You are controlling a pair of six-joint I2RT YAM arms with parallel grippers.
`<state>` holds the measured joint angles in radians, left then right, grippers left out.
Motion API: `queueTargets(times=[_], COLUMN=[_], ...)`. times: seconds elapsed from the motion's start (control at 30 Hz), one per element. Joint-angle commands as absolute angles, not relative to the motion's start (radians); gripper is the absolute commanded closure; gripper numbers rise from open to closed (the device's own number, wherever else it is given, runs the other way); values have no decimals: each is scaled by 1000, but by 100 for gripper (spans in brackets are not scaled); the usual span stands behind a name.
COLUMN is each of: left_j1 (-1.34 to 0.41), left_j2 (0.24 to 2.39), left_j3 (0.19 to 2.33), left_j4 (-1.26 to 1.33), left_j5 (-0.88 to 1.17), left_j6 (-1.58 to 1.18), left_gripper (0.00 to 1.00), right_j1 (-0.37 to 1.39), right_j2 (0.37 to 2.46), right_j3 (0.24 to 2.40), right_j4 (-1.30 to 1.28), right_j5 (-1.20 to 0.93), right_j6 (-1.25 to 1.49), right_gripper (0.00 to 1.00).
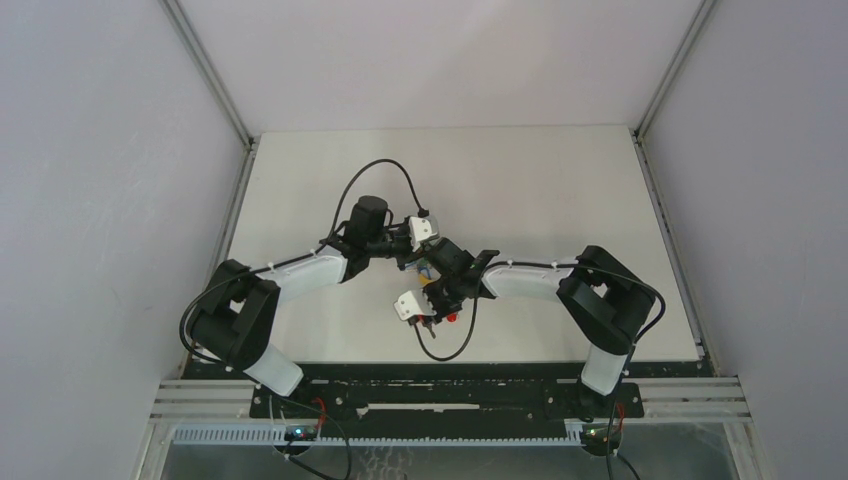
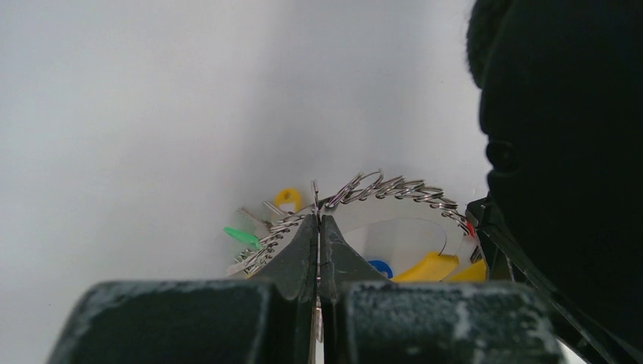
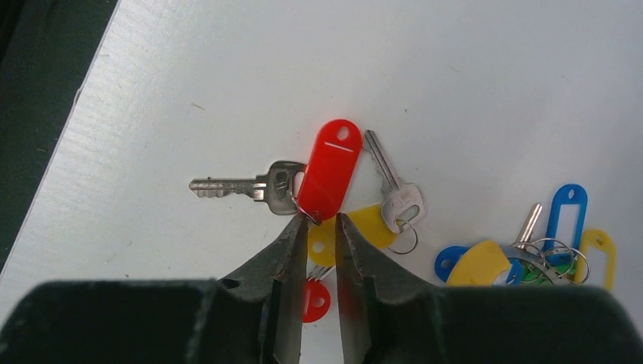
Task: Put the keys on the keyring
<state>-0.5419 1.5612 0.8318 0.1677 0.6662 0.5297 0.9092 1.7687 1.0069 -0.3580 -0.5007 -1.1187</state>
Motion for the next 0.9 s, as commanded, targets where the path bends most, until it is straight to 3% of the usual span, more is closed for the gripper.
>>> queueTargets(times=[0.0, 0.23, 0.67, 0.87], left_j1=[-539, -539, -539, -539], left_j2=[1529, 1525, 1511, 1506], left_j3=[839, 837, 835, 834], left_j4=[180, 176, 168, 167], left_j5=[701, 700, 690, 689], left_j6=[518, 520, 527, 527], left_gripper=[100, 100, 100, 100], right_j1=[918, 920, 922, 936], right_j2=[1774, 1748, 1514, 1324], right_j3=[1051, 1052, 911, 781], right_j4=[-385, -402, -347, -258], right_j5=[-501, -500, -483, -307], right_j6=[-1135, -1118, -781, -432], right_gripper=[83, 100, 100, 100])
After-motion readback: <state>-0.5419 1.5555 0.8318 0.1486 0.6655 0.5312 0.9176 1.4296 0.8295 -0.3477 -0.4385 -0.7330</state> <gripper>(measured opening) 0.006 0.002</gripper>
